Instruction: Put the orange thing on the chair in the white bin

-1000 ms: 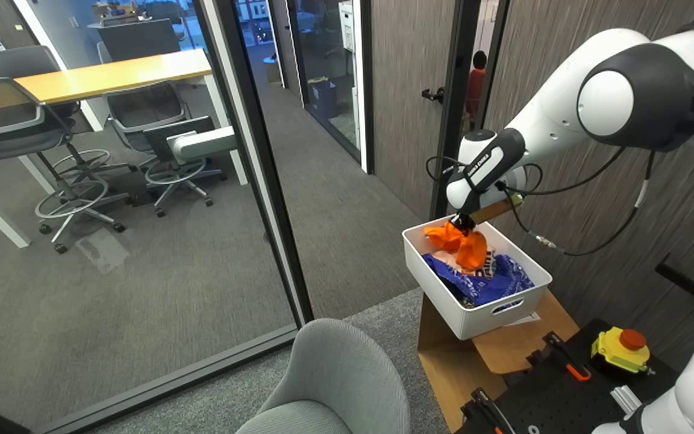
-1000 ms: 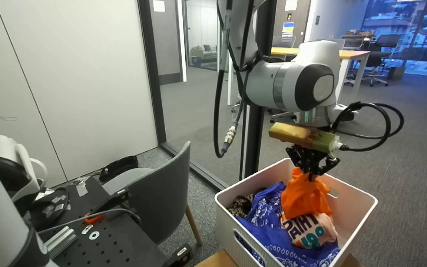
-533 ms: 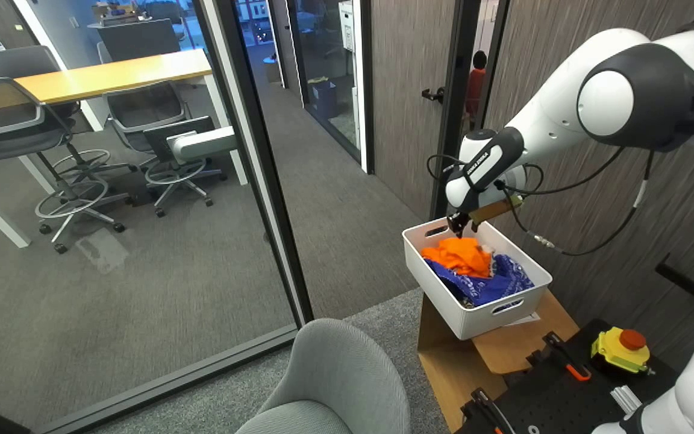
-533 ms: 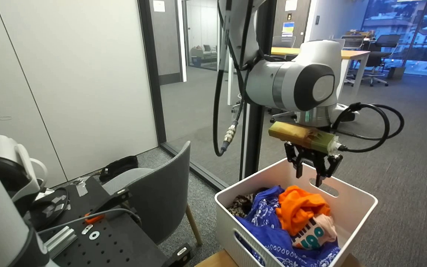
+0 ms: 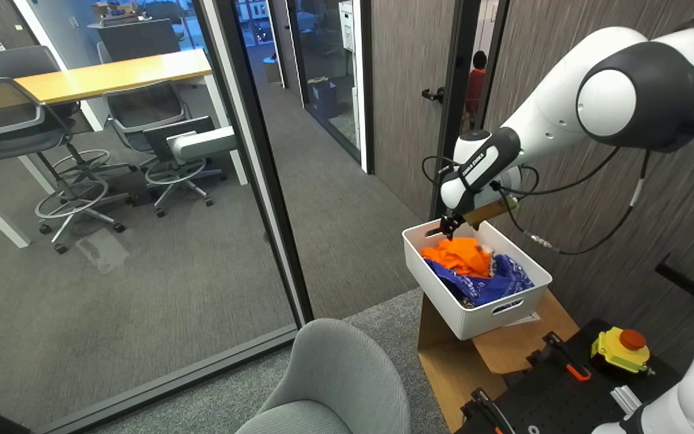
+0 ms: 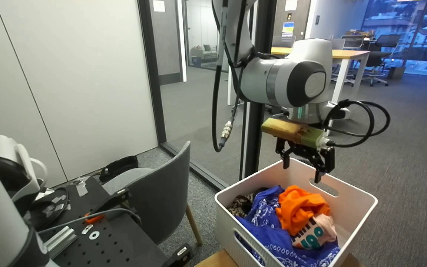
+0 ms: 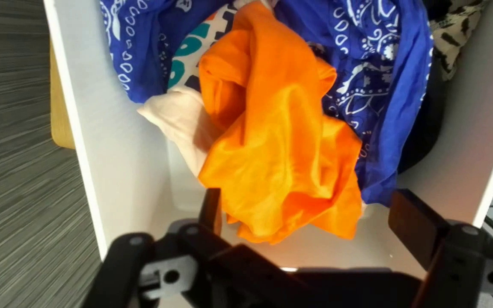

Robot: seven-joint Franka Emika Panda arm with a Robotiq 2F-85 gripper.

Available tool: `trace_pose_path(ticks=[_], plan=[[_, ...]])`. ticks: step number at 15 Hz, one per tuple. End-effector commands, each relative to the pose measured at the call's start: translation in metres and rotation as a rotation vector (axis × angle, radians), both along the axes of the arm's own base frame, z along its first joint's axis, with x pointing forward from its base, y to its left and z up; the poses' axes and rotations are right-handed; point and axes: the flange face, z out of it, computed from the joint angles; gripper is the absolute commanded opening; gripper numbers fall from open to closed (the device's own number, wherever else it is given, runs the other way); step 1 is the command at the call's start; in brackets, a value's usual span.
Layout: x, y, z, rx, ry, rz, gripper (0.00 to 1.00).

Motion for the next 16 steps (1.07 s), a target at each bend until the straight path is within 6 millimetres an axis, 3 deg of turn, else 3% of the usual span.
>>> trace_pose_path(ticks=[1, 6, 11, 16], plan=[[-0.016, 0.035, 0.030, 0.020, 0.026, -0.015, 1.00], [-0.056, 0.087, 0.077, 0.032, 0.078, -0.026, 1.00], [-0.116, 0.140, 0.133, 0.056, 0.156, -0.022, 1.00], [-0.187, 0.193, 0.188, 0.180, 0.267, 0.092, 1.00]])
